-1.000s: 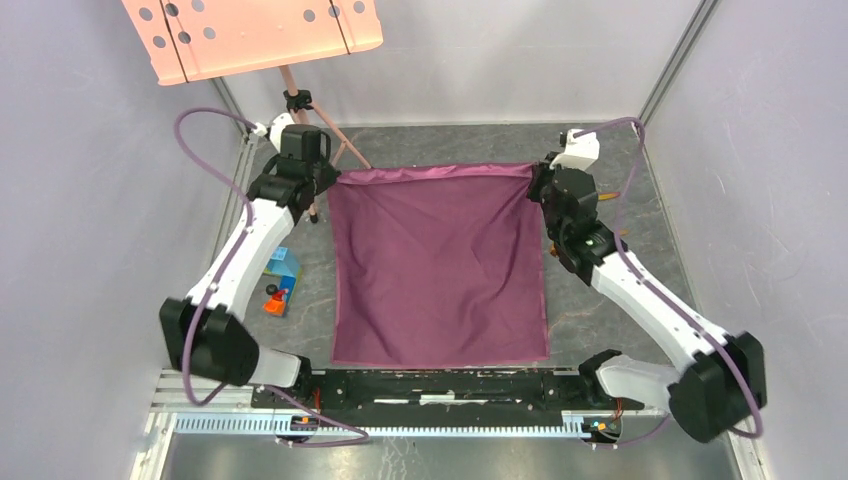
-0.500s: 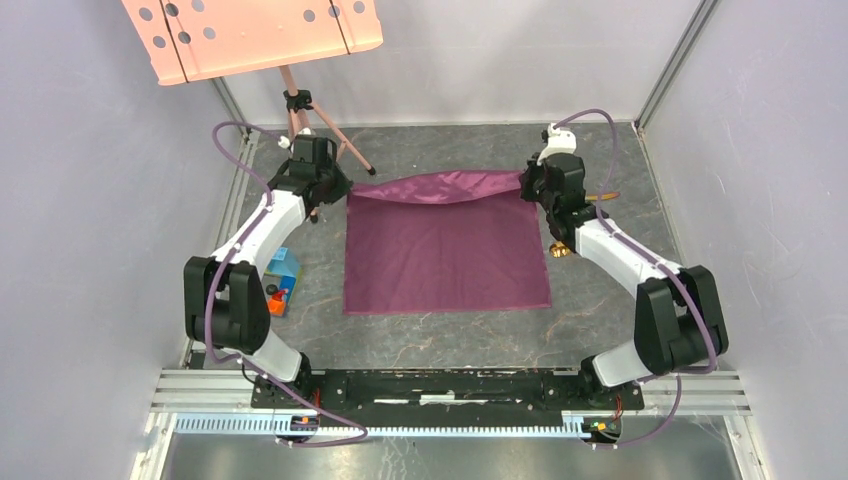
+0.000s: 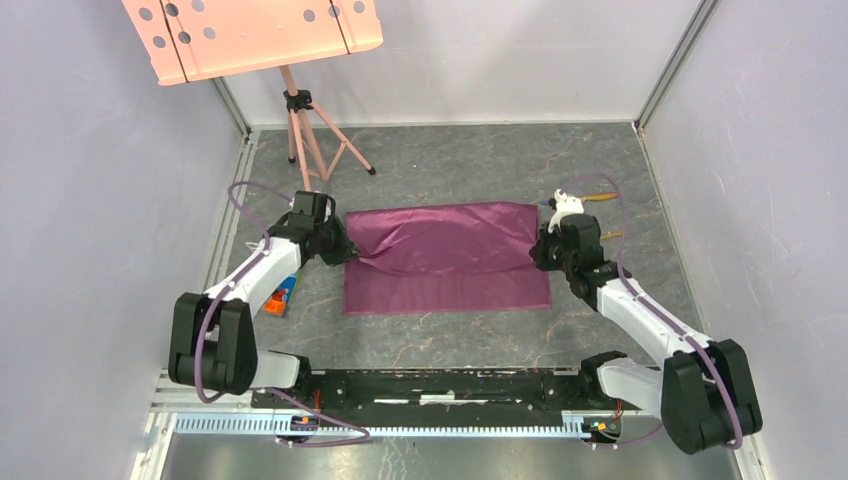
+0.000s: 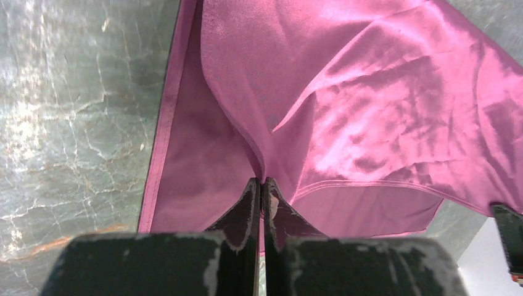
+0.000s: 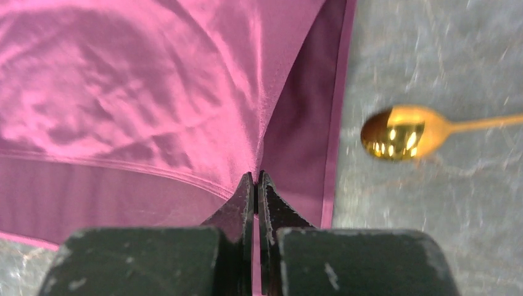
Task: Fold the napkin into a case and place the utensils inside
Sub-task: Fold and flatten the napkin at the center of the board.
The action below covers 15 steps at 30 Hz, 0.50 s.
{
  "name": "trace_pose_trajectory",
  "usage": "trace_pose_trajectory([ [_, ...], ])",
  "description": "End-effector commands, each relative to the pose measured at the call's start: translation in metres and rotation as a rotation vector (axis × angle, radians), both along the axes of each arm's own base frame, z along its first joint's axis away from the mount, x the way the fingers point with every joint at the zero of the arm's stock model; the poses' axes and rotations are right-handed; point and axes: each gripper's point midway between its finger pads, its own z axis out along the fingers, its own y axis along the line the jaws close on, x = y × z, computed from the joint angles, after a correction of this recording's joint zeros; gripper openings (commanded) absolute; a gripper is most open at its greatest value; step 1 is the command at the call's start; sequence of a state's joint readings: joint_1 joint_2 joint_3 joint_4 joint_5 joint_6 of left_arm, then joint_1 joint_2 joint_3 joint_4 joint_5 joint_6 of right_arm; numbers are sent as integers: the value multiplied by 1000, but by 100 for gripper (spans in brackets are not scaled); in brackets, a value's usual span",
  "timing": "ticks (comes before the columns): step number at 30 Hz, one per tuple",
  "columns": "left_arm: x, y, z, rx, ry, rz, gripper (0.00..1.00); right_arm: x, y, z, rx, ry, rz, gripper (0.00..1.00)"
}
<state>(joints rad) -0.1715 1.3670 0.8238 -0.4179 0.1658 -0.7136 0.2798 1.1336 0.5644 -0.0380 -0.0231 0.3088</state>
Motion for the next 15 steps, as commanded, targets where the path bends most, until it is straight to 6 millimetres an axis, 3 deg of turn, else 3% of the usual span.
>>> trace_pose_trajectory([
  [1,-20,-4,-2,-39,18,-20,2,-26,-1,-16,10,46,36,0],
  [8,-37,2,1,-14,25,-27,2,-41,-8,-17,-17,54,42,0],
  [15,-60,12,-15,22,89,-13,2,-62,-13,-34,-3,114,22,0],
])
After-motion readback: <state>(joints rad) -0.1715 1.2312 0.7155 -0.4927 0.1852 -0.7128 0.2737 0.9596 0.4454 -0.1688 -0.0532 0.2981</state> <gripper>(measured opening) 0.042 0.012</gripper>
